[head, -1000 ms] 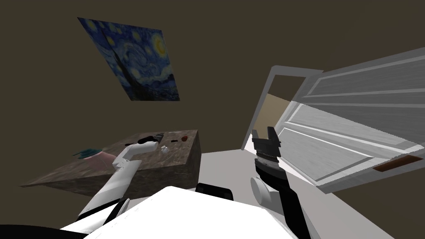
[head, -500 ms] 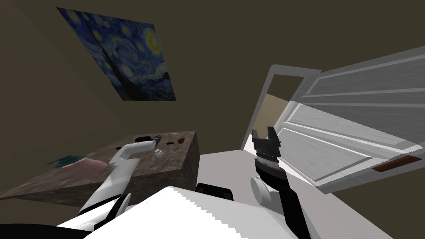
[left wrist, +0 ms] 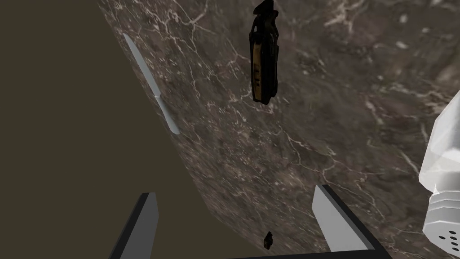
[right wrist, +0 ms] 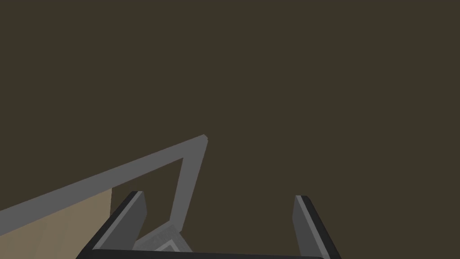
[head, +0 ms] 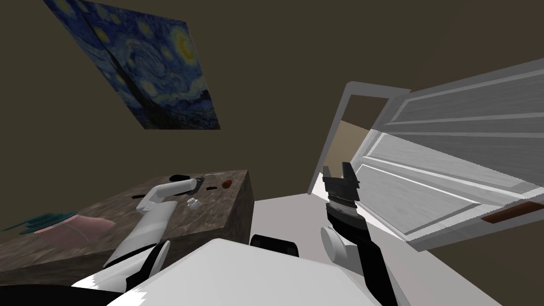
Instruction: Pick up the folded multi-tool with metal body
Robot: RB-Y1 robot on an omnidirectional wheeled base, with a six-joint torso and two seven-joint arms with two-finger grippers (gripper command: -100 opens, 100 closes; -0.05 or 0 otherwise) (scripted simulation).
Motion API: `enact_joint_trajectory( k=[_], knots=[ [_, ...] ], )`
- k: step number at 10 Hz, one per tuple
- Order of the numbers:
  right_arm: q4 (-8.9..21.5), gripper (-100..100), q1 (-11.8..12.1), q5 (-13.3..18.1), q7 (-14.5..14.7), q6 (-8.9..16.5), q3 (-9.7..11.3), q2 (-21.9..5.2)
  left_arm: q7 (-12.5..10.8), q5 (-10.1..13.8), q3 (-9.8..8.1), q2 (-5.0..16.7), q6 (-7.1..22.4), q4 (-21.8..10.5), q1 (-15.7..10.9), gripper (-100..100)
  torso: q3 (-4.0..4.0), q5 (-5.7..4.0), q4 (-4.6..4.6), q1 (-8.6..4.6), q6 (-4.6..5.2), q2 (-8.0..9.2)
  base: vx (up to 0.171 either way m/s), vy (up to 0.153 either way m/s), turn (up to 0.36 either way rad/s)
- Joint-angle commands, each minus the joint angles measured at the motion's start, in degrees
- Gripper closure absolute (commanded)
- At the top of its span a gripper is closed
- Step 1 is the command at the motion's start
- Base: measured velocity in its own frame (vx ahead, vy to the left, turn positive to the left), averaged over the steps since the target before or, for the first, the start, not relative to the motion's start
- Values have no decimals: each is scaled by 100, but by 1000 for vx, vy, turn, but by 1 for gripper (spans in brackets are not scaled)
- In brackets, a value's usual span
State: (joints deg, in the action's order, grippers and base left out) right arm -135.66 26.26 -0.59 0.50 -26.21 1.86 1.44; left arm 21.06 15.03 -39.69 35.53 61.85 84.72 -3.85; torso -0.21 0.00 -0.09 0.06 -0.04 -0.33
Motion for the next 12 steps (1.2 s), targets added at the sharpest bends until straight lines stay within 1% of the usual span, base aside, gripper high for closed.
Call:
enact_joint_trajectory(
  k=[1,2,3,4,5,6,7,8,9,10,11,12],
  knots=[
    [0,0,0,0,0,0,0,0,15,0,-8,8,166,-43,-30,-100,0,0,0,0,0,0,38,8,3],
    [0,0,-1,0,0,0,0,0,141,83,-117,56,404,-238,-112,-100,10,0,4,1,-1,18,60,1,-28],
    [0,0,-1,0,0,0,0,0,141,83,-117,56,504,-238,-112,-100,11,0,5,-1,0,17,74,-3,-16],
    [0,0,0,0,0,0,0,0,262,162,-220,99,688,-426,-185,-100,8,0,3,-2,0,14,94,6,-18],
    [0,0,0,0,0,0,0,0,262,162,-220,99,826,-426,-185,-100,5,0,2,1,0,8,89,10,-13],
    [0,0,0,0,0,0,0,0,377,235,-316,139,1006,-606,-249,-100,4,1,2,2,0,8,105,17,-20],
    [0,0,0,0,0,0,0,0,377,235,-316,139,1131,-606,-249,-100,2,1,1,5,0,2,89,14,-10],
    [0,0,0,0,0,0,0,0,484,304,-405,176,1303,-775,-304,-100,3,1,1,3,0,6,84,16,-11],
    [0,0,0,0,0,0,0,0,484,304,-405,176,1416,-775,-304,-100,5,2,2,5,-1,8,70,14,-3],
    [0,0,0,0,0,0,0,0,583,367,-486,212,1577,-933,-350,-100,7,1,3,4,0,13,84,21,-8],
    [0,0,0,0,0,0,0,0,583,367,-486,212,1679,-933,-350,-100,6,1,3,6,-1,10,65,15,-4],
    [0,0,0,0,0,0,0,0,672,424,-559,245,1874,-1076,-388,-100,9,2,3,4,-1,16,81,16,-1]
  ],
)
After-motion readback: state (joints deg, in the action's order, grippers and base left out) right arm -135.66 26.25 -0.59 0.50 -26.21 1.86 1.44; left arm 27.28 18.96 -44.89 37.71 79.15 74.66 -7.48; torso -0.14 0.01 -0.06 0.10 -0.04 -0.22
